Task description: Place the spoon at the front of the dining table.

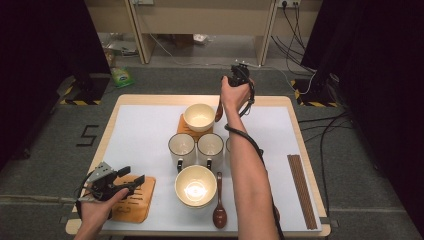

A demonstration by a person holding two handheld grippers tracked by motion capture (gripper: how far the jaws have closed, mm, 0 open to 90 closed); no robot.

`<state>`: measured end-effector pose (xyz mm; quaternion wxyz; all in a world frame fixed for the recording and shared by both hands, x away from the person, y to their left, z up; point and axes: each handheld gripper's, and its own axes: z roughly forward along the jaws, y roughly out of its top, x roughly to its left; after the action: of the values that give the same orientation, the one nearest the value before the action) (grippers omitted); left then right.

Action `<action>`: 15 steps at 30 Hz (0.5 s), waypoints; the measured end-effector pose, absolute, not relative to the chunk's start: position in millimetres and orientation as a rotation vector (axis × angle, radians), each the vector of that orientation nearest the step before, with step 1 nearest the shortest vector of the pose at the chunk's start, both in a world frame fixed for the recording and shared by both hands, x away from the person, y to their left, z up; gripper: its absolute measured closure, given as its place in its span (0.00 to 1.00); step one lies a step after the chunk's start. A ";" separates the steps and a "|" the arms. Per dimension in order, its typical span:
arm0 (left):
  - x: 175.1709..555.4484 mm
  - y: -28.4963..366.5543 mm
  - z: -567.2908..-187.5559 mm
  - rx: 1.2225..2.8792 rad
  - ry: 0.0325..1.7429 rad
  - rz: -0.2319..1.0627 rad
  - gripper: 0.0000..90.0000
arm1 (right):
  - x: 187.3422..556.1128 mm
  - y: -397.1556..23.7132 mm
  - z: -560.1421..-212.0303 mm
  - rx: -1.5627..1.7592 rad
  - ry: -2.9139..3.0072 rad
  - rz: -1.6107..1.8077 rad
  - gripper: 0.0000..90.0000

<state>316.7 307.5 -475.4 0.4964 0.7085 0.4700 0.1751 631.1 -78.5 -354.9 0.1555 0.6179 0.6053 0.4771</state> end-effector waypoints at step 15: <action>316.7 308.1 -475.9 1.713 1.141 0.422 0.28 | 635.4 -73.2 -356.5 1.772 1.736 1.360 0.94</action>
<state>316.7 308.1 -475.9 0.4969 0.7075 0.4712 0.1743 635.4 -73.2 -356.5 0.1555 0.6188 0.6062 0.4748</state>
